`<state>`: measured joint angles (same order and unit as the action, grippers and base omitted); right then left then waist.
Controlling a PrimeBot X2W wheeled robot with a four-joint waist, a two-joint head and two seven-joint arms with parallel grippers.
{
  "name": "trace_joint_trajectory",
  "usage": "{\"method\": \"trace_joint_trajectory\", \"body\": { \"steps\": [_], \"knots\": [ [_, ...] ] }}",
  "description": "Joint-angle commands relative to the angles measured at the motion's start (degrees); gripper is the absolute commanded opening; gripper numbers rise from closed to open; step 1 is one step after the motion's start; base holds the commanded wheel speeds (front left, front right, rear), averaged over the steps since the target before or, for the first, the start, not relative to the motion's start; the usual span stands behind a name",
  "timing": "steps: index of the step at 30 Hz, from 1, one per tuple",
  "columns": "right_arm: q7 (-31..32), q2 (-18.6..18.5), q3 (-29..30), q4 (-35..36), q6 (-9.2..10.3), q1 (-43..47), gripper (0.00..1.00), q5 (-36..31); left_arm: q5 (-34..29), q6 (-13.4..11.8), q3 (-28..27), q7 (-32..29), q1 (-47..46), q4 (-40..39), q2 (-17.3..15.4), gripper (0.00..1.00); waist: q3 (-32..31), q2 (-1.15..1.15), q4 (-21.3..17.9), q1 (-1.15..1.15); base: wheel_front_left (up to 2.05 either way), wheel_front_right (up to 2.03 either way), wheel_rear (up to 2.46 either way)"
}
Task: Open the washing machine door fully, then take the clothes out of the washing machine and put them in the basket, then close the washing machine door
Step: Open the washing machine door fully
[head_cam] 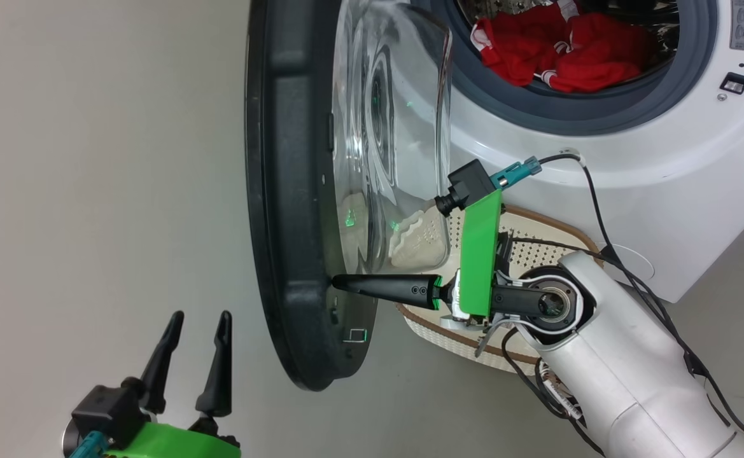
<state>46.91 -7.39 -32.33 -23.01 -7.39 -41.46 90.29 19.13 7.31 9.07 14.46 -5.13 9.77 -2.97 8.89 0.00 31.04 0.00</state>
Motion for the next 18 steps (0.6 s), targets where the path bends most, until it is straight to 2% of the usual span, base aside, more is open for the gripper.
{"method": "trace_joint_trajectory", "body": {
  "steps": [1, 5, 6, 7, 8, 9, 18],
  "knots": [
    [-0.5, 2.4, -0.5, 1.6, -0.10, -1.0, 0.00, -0.1, -0.8, 0.2, -2.3, 0.5, -0.8, -0.9, -0.7, 1.00, -0.1, 0.00, 0.0, 0.00, 0.00, 0.00, 0.00],
    [-1.0, 2.4, -0.6, 1.8, -0.10, -0.8, 0.00, -0.6, -0.8, 0.2, -2.7, 0.5, -0.8, -0.8, -0.6, 1.00, 0.0, 0.00, -0.3, 0.00, 0.00, 0.00, 0.00],
    [-1.3, 2.2, -0.6, 1.9, -0.10, -0.7, 0.16, -0.8, -0.9, 0.2, -2.8, 0.5, -0.8, -0.7, -0.6, 1.00, -0.1, 0.00, -0.5, 0.00, 0.00, 0.00, 0.00],
    [-1.7, 1.9, -0.5, 2.0, -0.10, -0.5, 0.43, -1.0, -0.9, 0.2, -3.0, 0.5, -0.9, -0.6, -0.7, 1.00, -0.1, 0.00, -0.6, 0.00, 0.00, 0.00, 0.00],
    [-2.1, 1.6, -0.3, 2.2, -0.10, -0.2, 0.84, -1.2, -0.9, 0.2, -3.2, 0.5, -0.9, -0.5, -0.7, 1.00, -0.2, 0.00, -0.8, 0.00, 0.00, 0.00, 0.00],
    [-2.4, 1.3, -0.2, 2.4, -0.10, 0.1, 1.00, -1.3, -0.9, 0.2, -3.3, 0.5, -0.9, -0.4, -0.8, 1.00, -0.3, 0.00, -1.0, 0.00, 0.00, 0.00, 0.00],
    [-7.6, -3.0, 0.3, 4.1, -0.10, 4.3, 1.00, -3.7, -0.9, 0.2, -4.5, 0.5, -0.8, 0.7, -1.4, 1.00, -1.3, 0.00, -3.2, 0.00, 0.00, 0.00, 0.00]
  ]
}}
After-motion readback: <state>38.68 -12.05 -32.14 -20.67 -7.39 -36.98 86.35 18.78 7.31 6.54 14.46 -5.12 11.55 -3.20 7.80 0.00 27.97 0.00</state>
